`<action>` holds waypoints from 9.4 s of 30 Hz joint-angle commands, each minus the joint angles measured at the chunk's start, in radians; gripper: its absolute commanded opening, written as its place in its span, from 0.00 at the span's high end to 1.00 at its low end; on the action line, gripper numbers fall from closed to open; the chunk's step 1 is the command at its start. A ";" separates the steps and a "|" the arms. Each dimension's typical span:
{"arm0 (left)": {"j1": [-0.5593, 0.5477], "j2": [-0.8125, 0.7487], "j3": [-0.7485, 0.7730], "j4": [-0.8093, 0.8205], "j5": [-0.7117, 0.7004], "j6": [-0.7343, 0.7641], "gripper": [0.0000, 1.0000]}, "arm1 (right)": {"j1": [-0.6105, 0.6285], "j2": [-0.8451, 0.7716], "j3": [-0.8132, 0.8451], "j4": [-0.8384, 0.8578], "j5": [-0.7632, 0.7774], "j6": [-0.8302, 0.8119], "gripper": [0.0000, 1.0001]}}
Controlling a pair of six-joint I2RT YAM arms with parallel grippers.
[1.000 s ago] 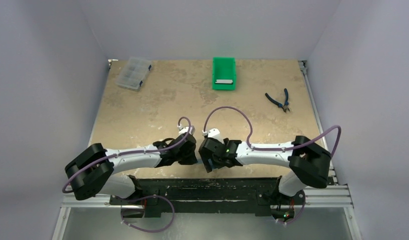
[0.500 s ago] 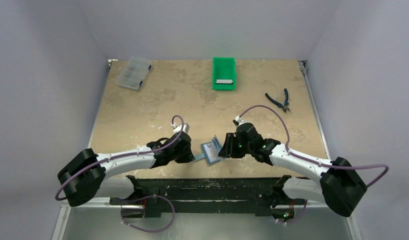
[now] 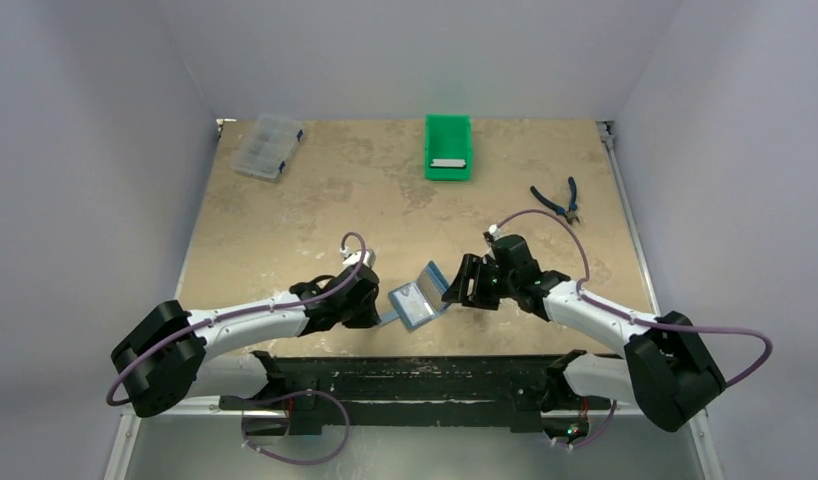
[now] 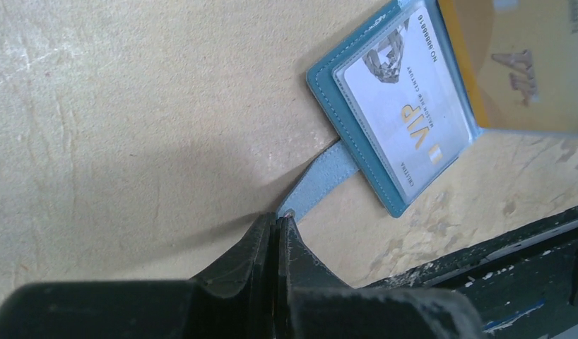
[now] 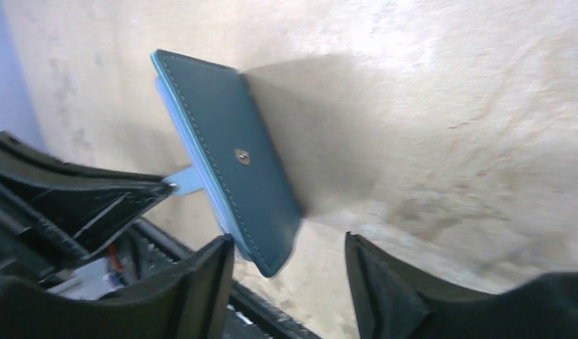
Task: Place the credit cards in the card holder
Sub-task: Open the card holder at the center of the board.
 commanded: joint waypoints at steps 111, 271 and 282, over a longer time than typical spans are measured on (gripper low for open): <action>0.093 -0.105 -0.063 0.086 0.243 -0.015 0.56 | 0.574 0.286 0.274 -0.084 0.464 -0.203 0.61; 0.019 0.278 0.038 0.355 0.352 0.074 0.96 | 0.203 0.114 -0.031 0.164 0.074 -0.086 0.97; 0.020 0.213 0.058 0.284 0.342 0.098 0.95 | 0.196 0.078 0.077 0.092 0.021 -0.124 0.94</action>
